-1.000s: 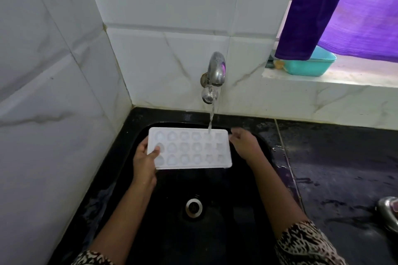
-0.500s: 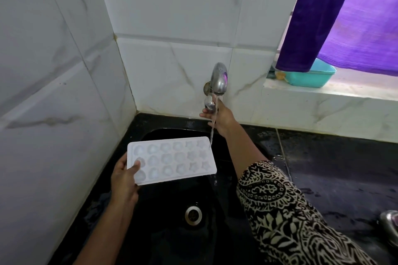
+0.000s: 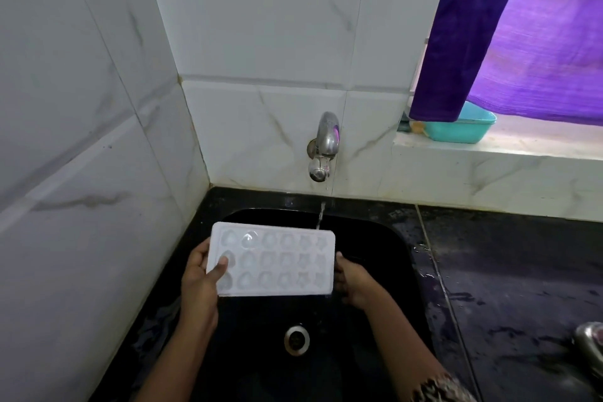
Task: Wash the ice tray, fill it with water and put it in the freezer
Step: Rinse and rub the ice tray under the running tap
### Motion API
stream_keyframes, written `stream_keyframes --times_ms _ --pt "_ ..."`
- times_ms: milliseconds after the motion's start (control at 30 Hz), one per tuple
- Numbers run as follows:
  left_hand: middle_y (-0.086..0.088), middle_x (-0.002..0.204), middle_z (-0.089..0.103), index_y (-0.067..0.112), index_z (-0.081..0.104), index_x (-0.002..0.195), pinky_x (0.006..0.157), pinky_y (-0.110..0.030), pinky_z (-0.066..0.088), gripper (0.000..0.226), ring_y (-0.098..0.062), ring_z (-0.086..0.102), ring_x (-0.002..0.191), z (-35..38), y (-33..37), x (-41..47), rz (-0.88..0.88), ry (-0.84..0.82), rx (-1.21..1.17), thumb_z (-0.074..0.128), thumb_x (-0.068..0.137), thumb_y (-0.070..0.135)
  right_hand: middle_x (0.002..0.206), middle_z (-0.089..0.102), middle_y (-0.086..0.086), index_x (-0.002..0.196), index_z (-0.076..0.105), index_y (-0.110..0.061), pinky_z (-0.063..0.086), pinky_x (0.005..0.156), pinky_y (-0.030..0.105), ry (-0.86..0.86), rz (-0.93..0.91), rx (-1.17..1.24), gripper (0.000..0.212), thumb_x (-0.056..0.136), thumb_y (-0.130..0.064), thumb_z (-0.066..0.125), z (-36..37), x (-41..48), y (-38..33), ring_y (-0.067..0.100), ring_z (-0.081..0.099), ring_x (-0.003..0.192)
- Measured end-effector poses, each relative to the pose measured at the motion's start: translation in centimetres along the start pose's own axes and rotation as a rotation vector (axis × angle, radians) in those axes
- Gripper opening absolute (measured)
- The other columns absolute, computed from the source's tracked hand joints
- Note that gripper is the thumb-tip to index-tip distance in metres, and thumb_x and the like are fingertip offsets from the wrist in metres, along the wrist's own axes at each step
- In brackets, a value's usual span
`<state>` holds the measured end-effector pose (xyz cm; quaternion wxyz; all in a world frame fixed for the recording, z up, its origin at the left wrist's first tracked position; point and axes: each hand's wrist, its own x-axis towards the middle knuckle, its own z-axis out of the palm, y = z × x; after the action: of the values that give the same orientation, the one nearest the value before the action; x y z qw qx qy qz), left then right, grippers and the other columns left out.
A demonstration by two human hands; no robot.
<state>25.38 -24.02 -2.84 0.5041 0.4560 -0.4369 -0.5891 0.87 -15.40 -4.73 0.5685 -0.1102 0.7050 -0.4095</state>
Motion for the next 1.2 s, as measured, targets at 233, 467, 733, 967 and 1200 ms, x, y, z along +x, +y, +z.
stream_keyframes --times_ms 233,467,733,967,1200 --pt "-0.004 0.113 0.065 0.012 0.057 0.113 0.075 -0.018 0.054 0.031 -0.006 0.068 0.092 0.6 0.2 -2.8 0.091 -0.298 0.145 0.056 0.09 -0.008 0.116 0.061 0.013 0.116 0.059 -0.018 0.037 0.08 0.035 -0.085 -0.047 0.471 0.065 0.093 -0.065 0.019 -1.9 -3.5 2.6 0.031 0.055 0.107" --pt "0.009 0.162 0.001 0.048 0.031 0.137 0.12 -0.051 0.016 0.073 -0.017 0.0 0.15 0.6 1.6 -3.5 0.089 -0.529 0.459 0.064 0.09 0.002 0.106 0.065 0.02 0.111 0.062 -0.007 0.046 0.065 0.035 -0.13 -0.255 0.704 0.047 0.096 -0.045 0.039 -4.0 -8.1 2.5 0.028 0.063 0.082" --pt "0.018 0.151 0.035 0.039 0.037 0.144 0.092 -0.035 0.053 0.121 -0.005 0.038 0.136 0.3 5.9 -4.3 -0.282 -0.711 -0.368 0.085 0.036 0.014 0.11 0.062 0.017 0.13 0.046 0.001 0.046 0.083 0.036 -0.106 -0.54 0.78 0.039 0.093 -0.007 0.035 -5.3 -13.3 -1.1 0.029 0.058 0.096" --pt "0.006 0.164 -0.007 0.043 -0.006 0.152 0.078 -0.021 0.055 0.143 -0.003 0.03 0.139 3.7 10.4 -3.8 -0.017 -0.64 -0.216 0.095 0.053 0.023 0.132 0.058 0.0 0.138 0.046 -0.018 0.048 0.096 0.033 -0.068 -0.754 0.331 0.06 0.084 -0.036 0.061 -6.4 -19.5 -5.4 0.016 0.06 0.114" --pt "0.01 0.156 0.027 0.05 0.005 0.15 0.098 -0.023 0.047 0.102 0.008 0.042 0.129 5.1 11.2 -3.3 0.308 -0.44 0.041 0.075 0.078 0.03 0.125 0.052 -0.025 0.139 0.027 -0.05 0.049 0.087 0.026 0.313 -1.019 -0.06 0.083 0.069 -0.059 0.072 -5.1 -20.7 -4.6 0.003 0.058 0.11"
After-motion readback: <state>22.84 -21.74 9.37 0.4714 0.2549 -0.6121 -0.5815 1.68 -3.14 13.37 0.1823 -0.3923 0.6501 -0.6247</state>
